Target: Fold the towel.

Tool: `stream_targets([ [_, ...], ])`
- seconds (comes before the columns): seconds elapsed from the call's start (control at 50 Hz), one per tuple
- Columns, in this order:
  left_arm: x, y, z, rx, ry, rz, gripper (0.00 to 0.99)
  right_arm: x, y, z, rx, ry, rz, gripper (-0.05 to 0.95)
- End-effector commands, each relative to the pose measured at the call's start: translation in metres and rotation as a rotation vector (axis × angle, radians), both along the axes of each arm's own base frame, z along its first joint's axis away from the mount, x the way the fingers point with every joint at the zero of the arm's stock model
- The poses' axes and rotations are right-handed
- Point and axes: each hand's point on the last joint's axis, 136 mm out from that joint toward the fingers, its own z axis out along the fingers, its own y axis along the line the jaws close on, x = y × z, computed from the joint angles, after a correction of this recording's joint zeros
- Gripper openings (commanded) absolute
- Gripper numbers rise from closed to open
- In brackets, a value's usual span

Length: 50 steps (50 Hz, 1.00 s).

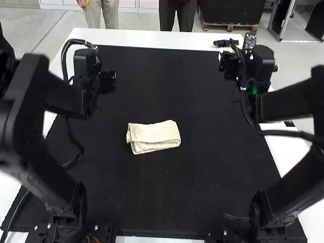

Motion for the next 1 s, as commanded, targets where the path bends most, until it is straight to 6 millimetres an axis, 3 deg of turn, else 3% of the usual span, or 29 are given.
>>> stream_targets([
  [0.0, -0.013, -0.001, 0.027, 0.004, -0.075, 0.003, 0.957, -0.011, 0.002, 0.023, 0.021, -0.063, 0.001, 0.92],
  [0.1, -0.028, -0.001, 0.037, 0.016, -0.11, 0.001, 0.957, -0.024, 0.001, 0.027, 0.023, -0.081, 0.005, 0.92],
  [0.28, -0.05, -0.001, 0.03, 0.062, -0.113, -0.005, 0.957, -0.052, 0.0, 0.03, 0.028, -0.111, 0.02, 0.92],
  [0.5, -0.062, 0.006, 0.002, 0.133, -0.052, 0.02, 0.957, -0.071, -0.004, 0.024, 0.029, -0.11, 0.009, 0.92],
  [0.66, -0.066, 0.01, -0.006, 0.158, -0.037, 0.04, 0.957, -0.084, -0.009, 0.021, 0.016, -0.123, -0.005, 0.92],
  [0.76, -0.068, 0.009, -0.01, 0.162, -0.033, 0.036, 0.957, -0.093, -0.01, 0.03, 0.028, -0.156, -0.004, 0.92],
  [0.98, -0.081, 0.007, 0.001, 0.126, -0.158, 0.034, 0.957, -0.123, -0.012, 0.018, 0.086, -0.168, 0.021, 0.92],
])
